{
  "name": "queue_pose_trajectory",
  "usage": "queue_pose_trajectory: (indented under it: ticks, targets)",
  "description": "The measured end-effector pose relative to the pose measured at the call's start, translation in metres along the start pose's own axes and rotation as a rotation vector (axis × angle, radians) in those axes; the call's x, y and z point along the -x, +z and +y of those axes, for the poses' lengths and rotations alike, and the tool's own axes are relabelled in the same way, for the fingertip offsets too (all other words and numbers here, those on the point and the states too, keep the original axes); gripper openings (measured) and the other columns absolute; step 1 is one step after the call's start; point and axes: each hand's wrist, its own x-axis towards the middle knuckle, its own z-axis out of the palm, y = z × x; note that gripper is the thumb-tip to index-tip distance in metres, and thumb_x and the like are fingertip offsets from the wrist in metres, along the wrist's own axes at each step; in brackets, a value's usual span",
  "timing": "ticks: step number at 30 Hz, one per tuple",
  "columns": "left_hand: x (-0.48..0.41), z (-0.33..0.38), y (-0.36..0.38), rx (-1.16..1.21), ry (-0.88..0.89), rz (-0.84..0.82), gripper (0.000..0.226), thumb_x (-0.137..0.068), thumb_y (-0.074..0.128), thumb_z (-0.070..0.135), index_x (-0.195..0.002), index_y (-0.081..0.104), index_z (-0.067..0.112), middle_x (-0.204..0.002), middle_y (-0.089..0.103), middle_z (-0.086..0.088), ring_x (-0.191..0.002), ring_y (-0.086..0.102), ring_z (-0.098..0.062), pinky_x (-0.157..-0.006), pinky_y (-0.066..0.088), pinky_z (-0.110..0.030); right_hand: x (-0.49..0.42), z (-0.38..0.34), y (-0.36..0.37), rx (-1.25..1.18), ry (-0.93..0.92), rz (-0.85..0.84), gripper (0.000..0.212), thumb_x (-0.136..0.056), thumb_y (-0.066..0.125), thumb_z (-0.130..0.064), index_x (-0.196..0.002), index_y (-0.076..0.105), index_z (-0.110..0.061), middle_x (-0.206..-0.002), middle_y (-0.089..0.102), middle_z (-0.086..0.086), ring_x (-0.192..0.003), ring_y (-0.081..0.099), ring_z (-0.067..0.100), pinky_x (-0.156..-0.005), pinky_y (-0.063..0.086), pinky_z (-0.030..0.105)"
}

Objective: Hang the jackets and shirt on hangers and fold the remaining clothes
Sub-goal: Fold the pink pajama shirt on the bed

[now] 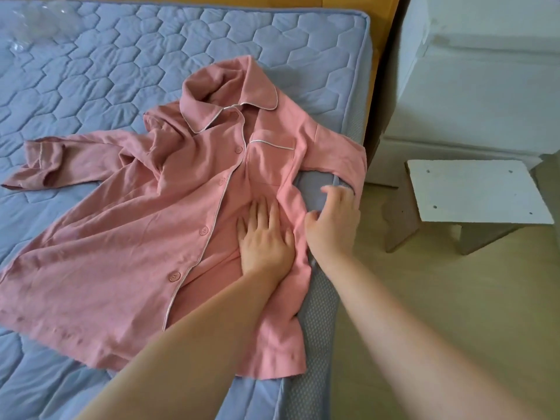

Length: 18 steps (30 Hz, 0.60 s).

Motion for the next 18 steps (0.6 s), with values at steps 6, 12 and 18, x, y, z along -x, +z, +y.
queue_pose_trajectory:
  ticks: [6, 12, 18]
  targets:
    - [-0.005, 0.001, 0.007, -0.026, -0.001, 0.076, 0.064, -0.081, 0.030, 0.033, -0.139, 0.046, 0.012, -0.146, 0.043, -0.012, -0.138, 0.035, -0.027, -0.111, 0.024, -0.052, -0.086, 0.005, 0.039, 0.321, -0.352, -0.157, 0.029, -0.083, 0.059, -0.010, -0.112, 0.057, -0.011, -0.113, 0.056, 0.012, -0.105, 0.051, 0.035, -0.086, 0.040, 0.045]
    - [-0.003, 0.001, 0.006, -0.049, -0.005, 0.087, 0.060, -0.082, 0.033, 0.031, -0.136, 0.050, 0.012, -0.142, 0.047, -0.012, -0.135, 0.040, -0.028, -0.109, 0.029, -0.054, -0.097, 0.013, 0.056, 0.302, -0.517, -0.162, 0.022, -0.088, 0.049, -0.021, -0.075, 0.062, -0.010, -0.072, 0.062, 0.007, -0.070, 0.059, 0.029, -0.060, 0.045, 0.037]
    - [-0.006, -0.002, 0.007, -0.063, 0.023, 0.181, 0.058, -0.083, 0.035, 0.031, -0.134, 0.053, 0.012, -0.139, 0.052, -0.011, -0.131, 0.045, -0.028, -0.108, 0.032, -0.052, -0.109, 0.025, 0.050, 0.174, -0.567, -0.191, 0.012, -0.075, 0.062, 0.006, -0.080, 0.062, -0.005, -0.080, 0.063, 0.015, -0.073, 0.057, 0.034, -0.061, 0.042, 0.036]
